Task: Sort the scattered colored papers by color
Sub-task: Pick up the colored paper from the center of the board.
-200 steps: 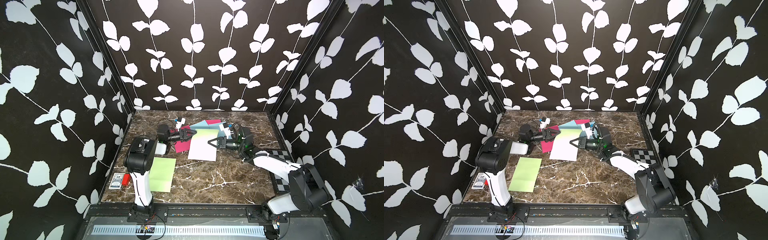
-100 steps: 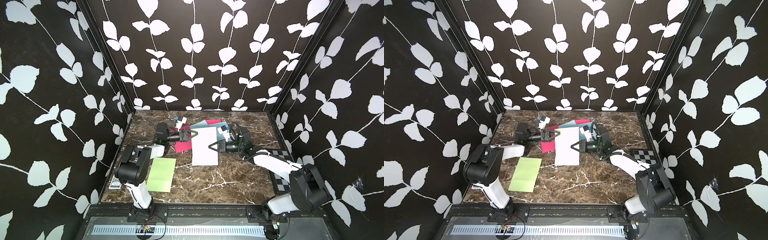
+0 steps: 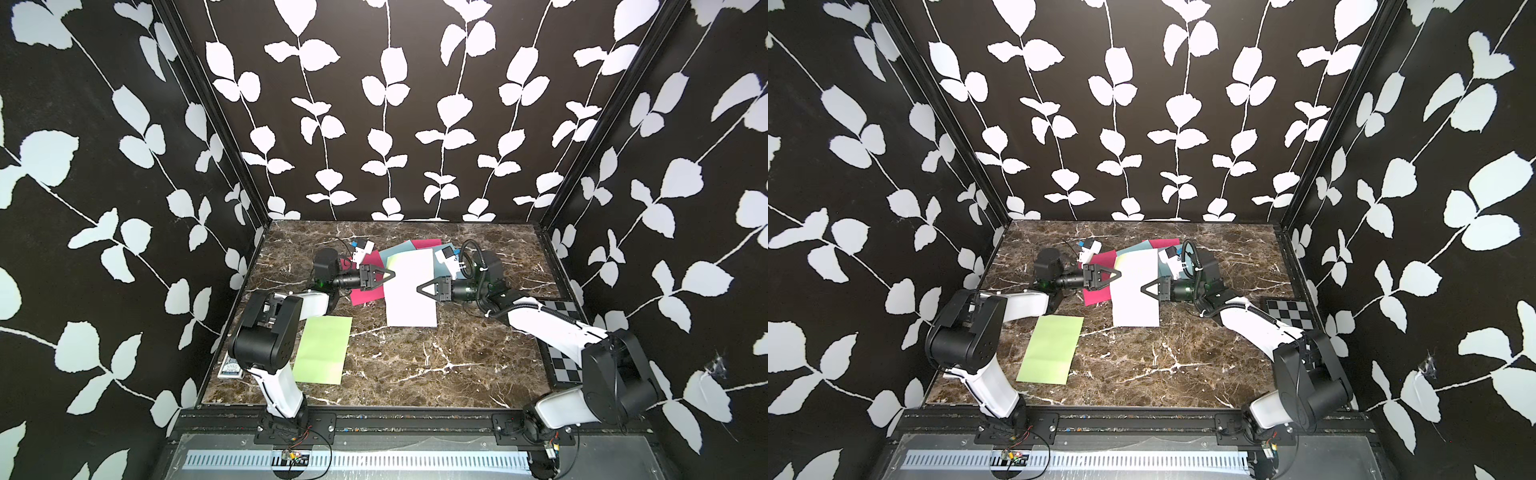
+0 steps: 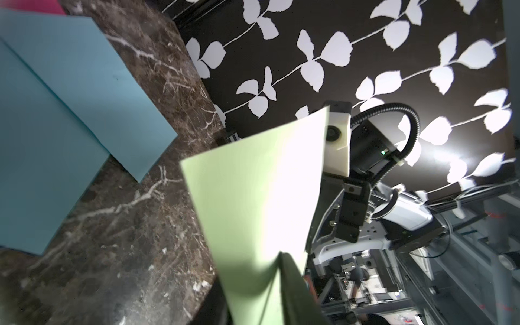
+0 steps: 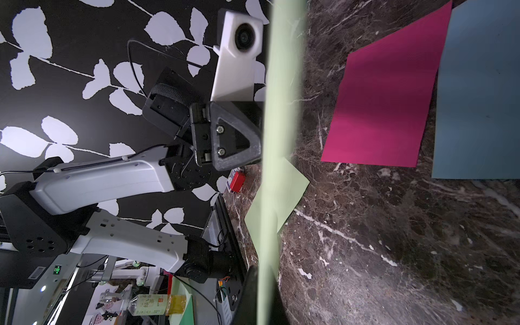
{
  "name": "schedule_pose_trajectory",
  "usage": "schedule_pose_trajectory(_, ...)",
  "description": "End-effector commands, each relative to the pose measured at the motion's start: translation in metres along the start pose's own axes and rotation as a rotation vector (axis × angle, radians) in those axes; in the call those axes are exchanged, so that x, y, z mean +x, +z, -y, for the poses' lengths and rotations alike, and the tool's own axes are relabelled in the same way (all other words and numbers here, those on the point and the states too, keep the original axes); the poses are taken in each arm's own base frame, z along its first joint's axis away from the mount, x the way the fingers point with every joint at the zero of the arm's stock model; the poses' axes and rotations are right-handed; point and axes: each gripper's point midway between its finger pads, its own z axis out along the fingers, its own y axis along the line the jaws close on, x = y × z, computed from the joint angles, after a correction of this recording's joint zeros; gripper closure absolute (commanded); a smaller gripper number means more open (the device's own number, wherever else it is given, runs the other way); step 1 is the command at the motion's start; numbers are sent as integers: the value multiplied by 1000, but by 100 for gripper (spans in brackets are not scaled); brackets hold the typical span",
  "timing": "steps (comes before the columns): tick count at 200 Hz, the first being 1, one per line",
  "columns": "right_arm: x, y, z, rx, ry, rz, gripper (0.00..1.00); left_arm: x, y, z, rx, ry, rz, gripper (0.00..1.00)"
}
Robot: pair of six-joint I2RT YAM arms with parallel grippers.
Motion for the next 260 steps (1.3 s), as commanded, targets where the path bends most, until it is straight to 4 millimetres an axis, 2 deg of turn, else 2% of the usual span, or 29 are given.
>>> schedule_pose_trajectory(1,-21,-5,-21,-27,-73,38,100,-1,-2,20,19,68,5,86)
schedule_pose_trajectory(9,-21,-5,-21,-29,-73,37,99,-1,-2,20,18,69,7,88)
schedule_pose_trajectory(22,-21,-5,-21,-28,-72,36,90,-1,-3,21,17,69,10,92)
schedule_pose_trajectory(33,-21,-5,-21,-27,-72,37,80,-1,-3,21,17,70,9,95)
schedule_pose_trajectory(47,-21,-6,-20,-21,-71,40,74,-1,-3,21,17,71,10,100)
schedule_pose_trajectory(66,-23,-9,-18,-13,-66,47,74,1,-4,23,19,75,4,100)
schedule_pose_trajectory(117,-21,-20,-15,-16,-47,40,84,3,-6,37,20,135,-21,100)
schedule_pose_trajectory(154,-20,-24,-14,-28,-41,43,94,5,-7,34,-8,141,-29,100)
schedule_pose_trajectory(183,-20,-19,-17,-89,-11,37,86,5,-5,32,5,130,-26,100)
schedule_pose_trajectory(212,-19,-18,-15,-95,-1,30,74,4,-5,34,14,136,-20,100)
schedule_pose_trajectory(260,-15,-17,-11,-87,8,20,79,0,-5,40,19,150,-16,100)
